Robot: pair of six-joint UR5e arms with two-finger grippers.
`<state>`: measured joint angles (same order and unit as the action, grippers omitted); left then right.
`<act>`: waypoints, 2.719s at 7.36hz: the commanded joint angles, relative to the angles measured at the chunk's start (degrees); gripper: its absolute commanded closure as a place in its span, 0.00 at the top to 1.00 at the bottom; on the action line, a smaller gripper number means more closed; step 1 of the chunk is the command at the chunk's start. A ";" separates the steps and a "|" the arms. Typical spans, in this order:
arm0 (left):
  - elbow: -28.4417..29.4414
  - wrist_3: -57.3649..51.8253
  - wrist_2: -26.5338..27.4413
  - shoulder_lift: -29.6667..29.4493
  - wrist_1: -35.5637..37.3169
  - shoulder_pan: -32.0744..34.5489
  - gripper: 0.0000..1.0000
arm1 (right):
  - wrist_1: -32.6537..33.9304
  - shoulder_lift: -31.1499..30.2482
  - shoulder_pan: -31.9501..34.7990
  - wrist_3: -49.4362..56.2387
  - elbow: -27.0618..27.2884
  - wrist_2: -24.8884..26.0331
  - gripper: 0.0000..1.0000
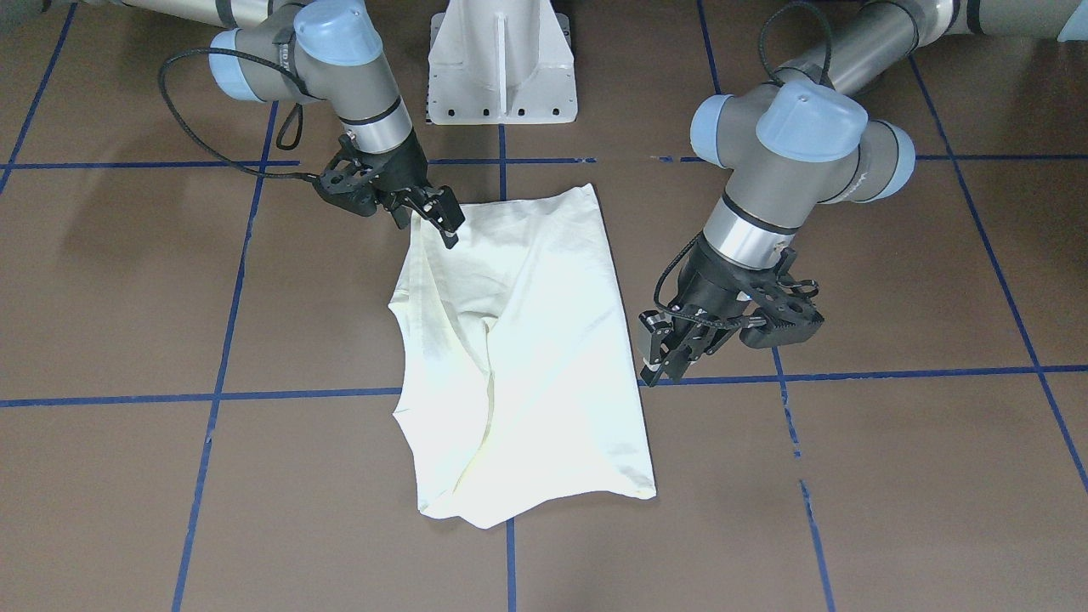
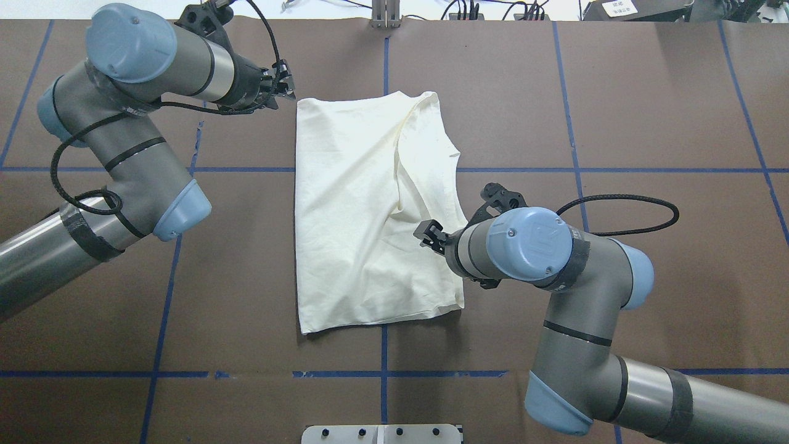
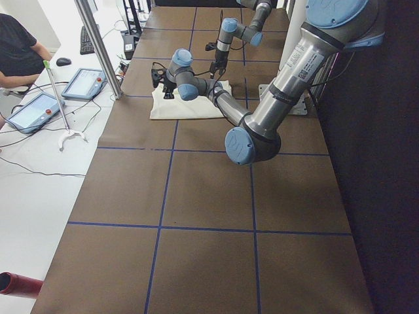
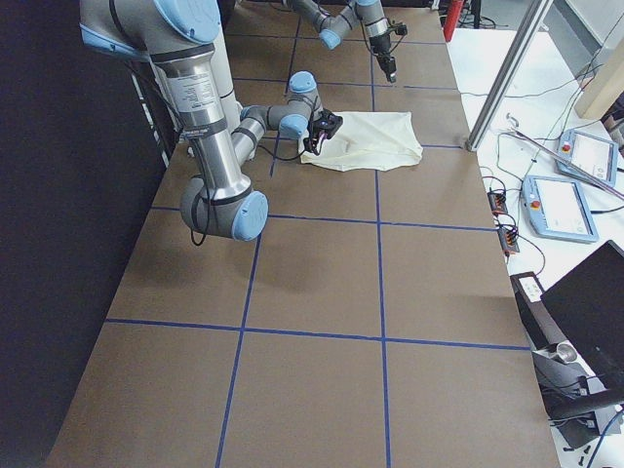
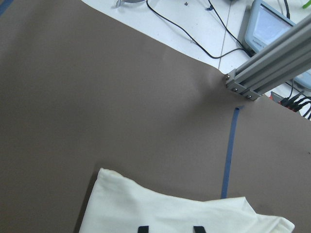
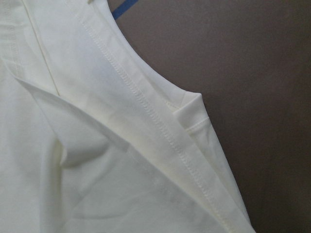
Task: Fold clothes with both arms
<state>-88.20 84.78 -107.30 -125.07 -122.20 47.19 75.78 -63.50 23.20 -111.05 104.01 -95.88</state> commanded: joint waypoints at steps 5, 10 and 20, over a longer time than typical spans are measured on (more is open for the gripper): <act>-0.13 0.13 0.08 0.26 -0.06 0.00 0.43 | 4.20 2.60 -4.37 -0.66 -0.91 2.79 0.93; -0.04 0.04 0.08 0.35 0.03 -0.08 0.43 | 4.12 -0.39 -6.05 -0.66 -1.35 3.94 0.87; -0.74 0.13 0.08 1.23 0.03 0.00 0.43 | 4.03 -0.30 -6.15 -0.49 -0.65 4.03 0.00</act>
<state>-88.60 84.83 -107.23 -124.33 -122.17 47.20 79.86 -63.84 16.82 -111.61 102.54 -91.81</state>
